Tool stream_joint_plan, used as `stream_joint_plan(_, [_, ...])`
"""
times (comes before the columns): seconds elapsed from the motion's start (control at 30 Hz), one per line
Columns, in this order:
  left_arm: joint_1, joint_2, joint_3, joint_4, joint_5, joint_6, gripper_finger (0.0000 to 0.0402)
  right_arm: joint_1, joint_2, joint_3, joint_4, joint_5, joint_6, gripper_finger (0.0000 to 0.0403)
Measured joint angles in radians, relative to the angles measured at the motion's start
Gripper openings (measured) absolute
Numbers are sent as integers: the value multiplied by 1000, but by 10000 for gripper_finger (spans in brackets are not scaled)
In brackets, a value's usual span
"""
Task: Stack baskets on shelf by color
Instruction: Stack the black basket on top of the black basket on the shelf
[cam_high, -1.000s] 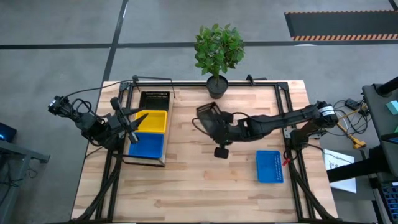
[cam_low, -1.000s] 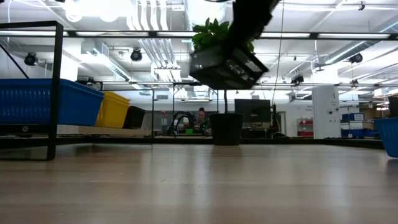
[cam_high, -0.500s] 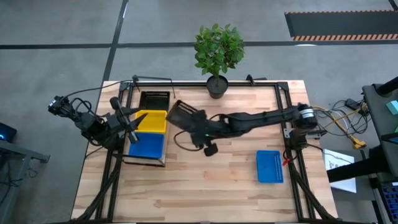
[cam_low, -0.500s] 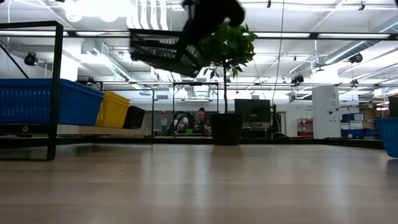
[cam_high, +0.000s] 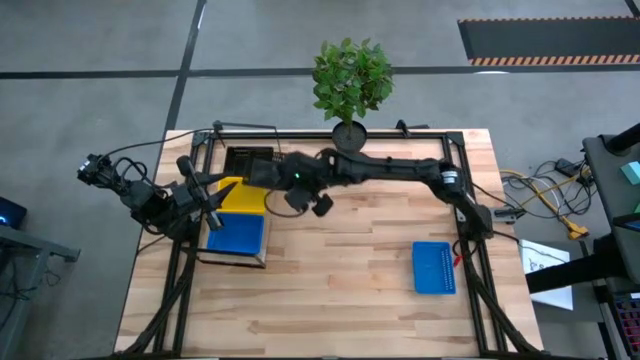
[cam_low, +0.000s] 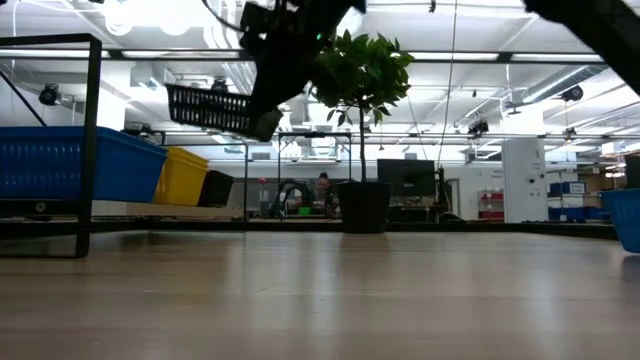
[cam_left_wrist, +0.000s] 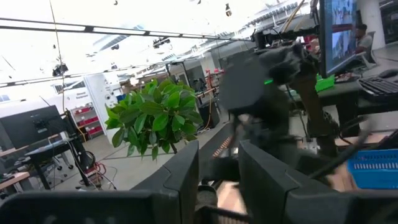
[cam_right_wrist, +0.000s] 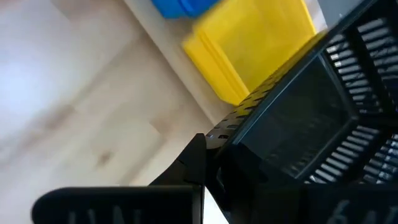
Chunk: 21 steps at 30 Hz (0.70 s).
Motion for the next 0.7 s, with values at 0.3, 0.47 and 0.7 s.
stream_joint_plan(0.3, [0, -1, 0, 7, 0, 0, 97, -92, 136, 154, 30, -80, -121, 22])
stream_joint_plan(0.47, [0, -1, 0, 7, 0, 1, 97, -126, 184, 208, 77, -162, -121, 22])
stream_joint_plan(0.7, [0, 0, 0, 10, 1, 1, 97, -163, 191, 186, 199, -254, -108, 22])
